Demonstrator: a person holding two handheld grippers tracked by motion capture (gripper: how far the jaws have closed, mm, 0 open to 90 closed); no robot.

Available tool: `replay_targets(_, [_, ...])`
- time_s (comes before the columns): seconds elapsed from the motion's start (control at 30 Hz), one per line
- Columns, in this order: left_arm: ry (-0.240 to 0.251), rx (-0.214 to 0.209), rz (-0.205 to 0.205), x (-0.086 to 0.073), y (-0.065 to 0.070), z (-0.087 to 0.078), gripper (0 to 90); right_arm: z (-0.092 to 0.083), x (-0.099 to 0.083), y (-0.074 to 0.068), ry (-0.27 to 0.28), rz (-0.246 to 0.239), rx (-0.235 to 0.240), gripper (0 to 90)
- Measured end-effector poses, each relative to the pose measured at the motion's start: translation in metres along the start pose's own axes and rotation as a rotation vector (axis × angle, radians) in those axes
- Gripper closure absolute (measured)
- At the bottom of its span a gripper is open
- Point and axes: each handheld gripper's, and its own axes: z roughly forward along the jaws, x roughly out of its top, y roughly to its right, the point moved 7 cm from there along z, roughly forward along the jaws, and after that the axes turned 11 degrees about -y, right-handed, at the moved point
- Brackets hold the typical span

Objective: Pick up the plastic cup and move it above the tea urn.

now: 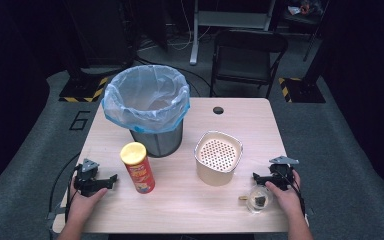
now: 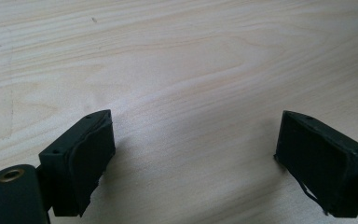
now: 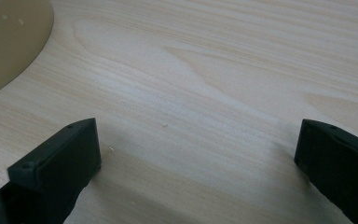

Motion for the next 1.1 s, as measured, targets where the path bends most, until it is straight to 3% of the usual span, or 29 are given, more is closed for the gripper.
replay_targets(0.67, [-0.003,0.003,0.001,-0.001,0.0,-0.001,11.4,-0.002,-0.002,0.003,0.004,-0.009,0.01,2.7])
replay_targets(0.87, [-0.003,0.004,0.002,-0.001,0.0,-0.001,11.4,-0.006,-0.002,0.009,0.03,-0.008,0.01,15.6])
replay_targets(0.97, [-0.008,0.01,0.006,-0.001,0.0,-0.001,11.4,-0.008,-0.002,0.01,0.013,-0.007,0.013,20.6])
replay_targets(1.0, [-0.007,0.011,0.004,-0.001,0.0,-0.001,11.4,-0.011,-0.001,0.011,0.002,0.001,0.013,34.1])
replay_targets(1.1, [-0.007,0.01,0.004,-0.001,0.0,-0.001,11.4,-0.018,0.001,0.012,-0.019,0.024,0.033,38.8])
